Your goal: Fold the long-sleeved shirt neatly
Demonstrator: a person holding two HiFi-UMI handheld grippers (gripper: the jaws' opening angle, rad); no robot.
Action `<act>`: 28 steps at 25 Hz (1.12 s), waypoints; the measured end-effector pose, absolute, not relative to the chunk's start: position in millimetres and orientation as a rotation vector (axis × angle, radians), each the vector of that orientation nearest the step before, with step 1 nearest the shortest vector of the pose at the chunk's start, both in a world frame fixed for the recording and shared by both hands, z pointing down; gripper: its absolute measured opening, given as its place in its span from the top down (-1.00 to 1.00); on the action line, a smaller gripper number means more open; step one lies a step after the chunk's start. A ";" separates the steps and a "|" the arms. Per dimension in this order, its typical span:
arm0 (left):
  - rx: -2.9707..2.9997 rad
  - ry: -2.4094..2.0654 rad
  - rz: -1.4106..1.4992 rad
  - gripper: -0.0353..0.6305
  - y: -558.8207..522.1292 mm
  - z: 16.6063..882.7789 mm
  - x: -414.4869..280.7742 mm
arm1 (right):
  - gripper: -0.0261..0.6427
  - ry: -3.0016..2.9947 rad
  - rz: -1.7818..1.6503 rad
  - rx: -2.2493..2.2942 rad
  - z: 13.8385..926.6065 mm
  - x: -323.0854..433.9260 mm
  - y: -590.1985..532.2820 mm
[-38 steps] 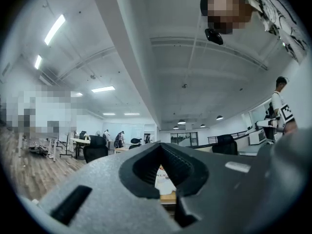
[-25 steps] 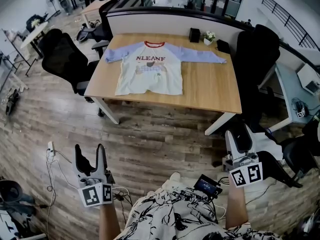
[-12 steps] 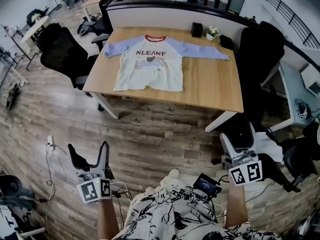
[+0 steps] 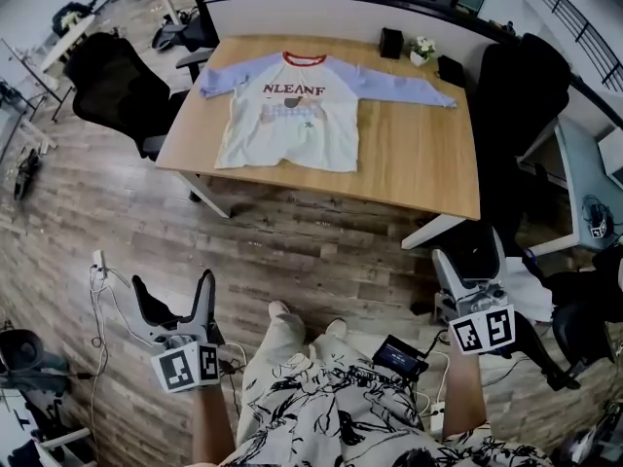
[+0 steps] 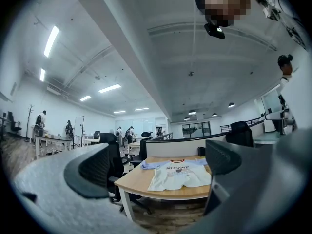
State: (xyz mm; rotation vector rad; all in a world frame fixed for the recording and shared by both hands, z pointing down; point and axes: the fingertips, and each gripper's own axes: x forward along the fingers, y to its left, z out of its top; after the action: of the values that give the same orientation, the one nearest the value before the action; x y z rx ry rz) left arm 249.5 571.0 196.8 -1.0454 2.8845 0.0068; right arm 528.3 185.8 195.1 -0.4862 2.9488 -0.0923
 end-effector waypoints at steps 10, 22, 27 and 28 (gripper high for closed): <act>-1.074 2.903 0.108 -0.91 522.5 216.2 157.7 | -0.48 2.906 -0.129 -0.572 191.2 461.1 143.7; -1.232 2.826 0.113 -0.91 456.6 197.2 -1.9 | -0.48 2.807 -0.107 -0.714 149.1 334.8 102.9; -1.315 2.818 0.127 -0.91 445.8 202.8 -47.6 | -0.48 2.811 -0.095 -0.774 153.8 295.3 100.6; -1.342 2.810 0.111 -0.91 442.2 204.6 -52.0 | -0.48 2.812 -0.091 -0.793 154.9 291.8 99.8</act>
State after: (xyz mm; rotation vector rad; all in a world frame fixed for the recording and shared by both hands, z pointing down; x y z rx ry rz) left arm -52.0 442.2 204.6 -1.3423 2.8099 0.1107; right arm 291.8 99.8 154.9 -0.7931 2.8115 -0.0913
